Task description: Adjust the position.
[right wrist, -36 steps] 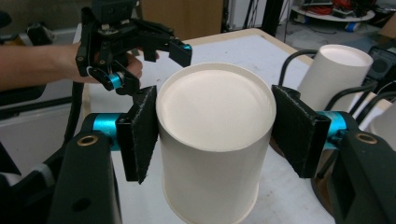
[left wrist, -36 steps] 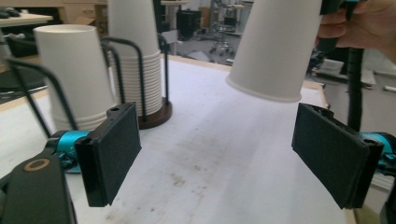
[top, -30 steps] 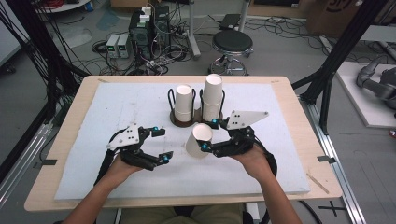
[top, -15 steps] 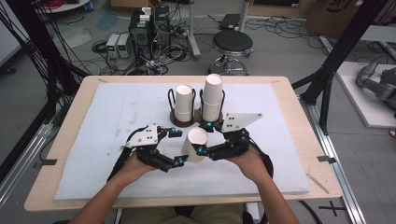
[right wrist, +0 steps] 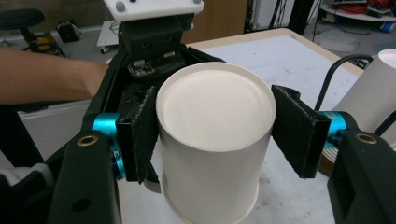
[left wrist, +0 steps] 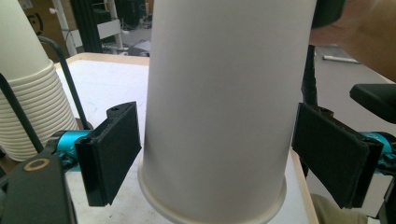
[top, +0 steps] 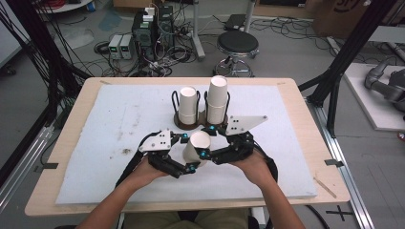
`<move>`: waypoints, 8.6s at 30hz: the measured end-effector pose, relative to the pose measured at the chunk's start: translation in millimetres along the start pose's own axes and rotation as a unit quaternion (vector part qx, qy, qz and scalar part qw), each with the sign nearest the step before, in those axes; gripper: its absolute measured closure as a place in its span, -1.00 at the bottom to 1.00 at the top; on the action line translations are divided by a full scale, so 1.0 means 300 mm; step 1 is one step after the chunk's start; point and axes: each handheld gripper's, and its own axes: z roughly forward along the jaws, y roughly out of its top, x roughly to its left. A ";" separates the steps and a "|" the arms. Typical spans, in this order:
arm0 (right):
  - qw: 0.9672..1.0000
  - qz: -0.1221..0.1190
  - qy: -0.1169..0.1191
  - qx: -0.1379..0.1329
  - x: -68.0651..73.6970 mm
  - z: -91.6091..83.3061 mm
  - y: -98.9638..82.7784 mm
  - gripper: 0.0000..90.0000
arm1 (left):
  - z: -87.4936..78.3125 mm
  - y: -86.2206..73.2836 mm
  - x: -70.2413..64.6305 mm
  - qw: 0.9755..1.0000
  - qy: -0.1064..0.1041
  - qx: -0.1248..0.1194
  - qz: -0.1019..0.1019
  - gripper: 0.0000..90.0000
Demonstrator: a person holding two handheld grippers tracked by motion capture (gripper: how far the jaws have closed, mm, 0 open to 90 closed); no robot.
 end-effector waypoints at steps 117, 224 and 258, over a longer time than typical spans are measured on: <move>0.998 -0.020 0.060 0.015 -0.051 -0.037 -0.143 -0.22 | -0.137 -0.025 0.031 0.999 -0.015 -0.010 -0.026 -0.64; 0.972 -0.132 -0.003 0.195 -0.024 0.141 0.010 -0.47 | -0.032 0.282 0.048 0.950 -0.003 0.299 0.090 -0.34; 0.970 -0.111 0.010 0.217 -0.028 0.189 -0.052 -0.18 | -0.060 0.211 0.055 0.977 0.001 0.206 0.057 -0.60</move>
